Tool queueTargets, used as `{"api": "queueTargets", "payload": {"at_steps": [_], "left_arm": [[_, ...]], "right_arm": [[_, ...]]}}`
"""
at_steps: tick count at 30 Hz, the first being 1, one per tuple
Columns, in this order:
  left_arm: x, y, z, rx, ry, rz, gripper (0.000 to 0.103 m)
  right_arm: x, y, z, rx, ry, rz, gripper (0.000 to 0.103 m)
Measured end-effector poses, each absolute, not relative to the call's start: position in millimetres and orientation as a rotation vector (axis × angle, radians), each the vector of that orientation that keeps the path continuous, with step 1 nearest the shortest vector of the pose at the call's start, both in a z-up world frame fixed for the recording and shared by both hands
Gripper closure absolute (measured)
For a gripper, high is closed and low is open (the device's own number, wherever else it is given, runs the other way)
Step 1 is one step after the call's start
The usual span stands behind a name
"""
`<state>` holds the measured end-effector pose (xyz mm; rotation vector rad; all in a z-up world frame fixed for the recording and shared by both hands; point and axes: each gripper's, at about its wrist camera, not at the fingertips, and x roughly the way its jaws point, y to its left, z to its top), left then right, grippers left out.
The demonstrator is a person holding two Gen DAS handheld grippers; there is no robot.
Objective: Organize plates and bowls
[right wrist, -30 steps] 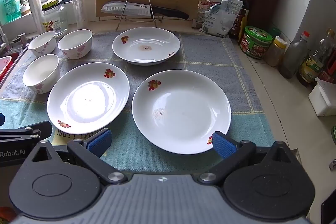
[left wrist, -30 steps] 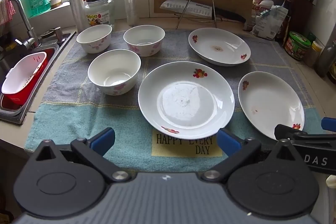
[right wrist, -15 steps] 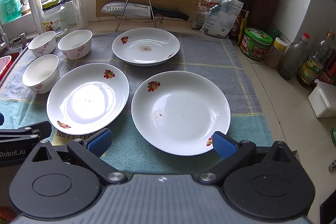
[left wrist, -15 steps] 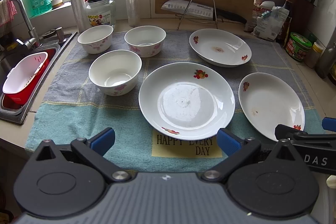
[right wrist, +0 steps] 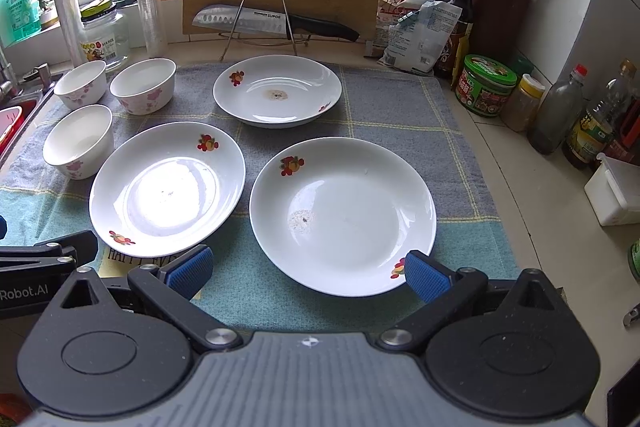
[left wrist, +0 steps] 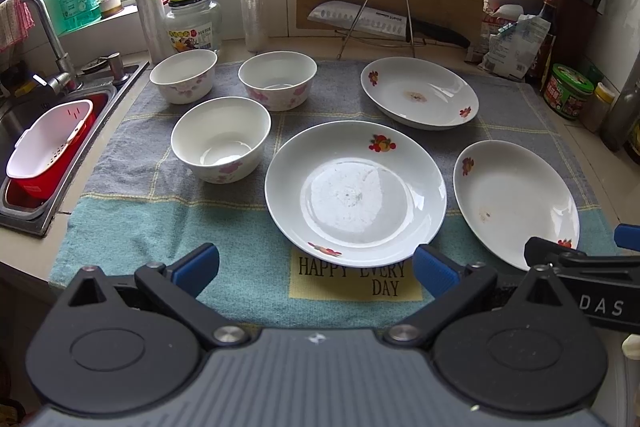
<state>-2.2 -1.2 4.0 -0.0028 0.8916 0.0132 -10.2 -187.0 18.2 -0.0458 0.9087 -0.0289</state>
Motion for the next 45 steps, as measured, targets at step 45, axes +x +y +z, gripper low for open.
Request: {"api": "queueTargets", "payload": {"at_steps": [45], "left_arm": [[9.3,10.3,2.5,-0.001,0.885,-0.037,0.001]], "right_arm": [[-10.5,-172.7,20.1,-0.068,0.895,-0.087,0.000]]}}
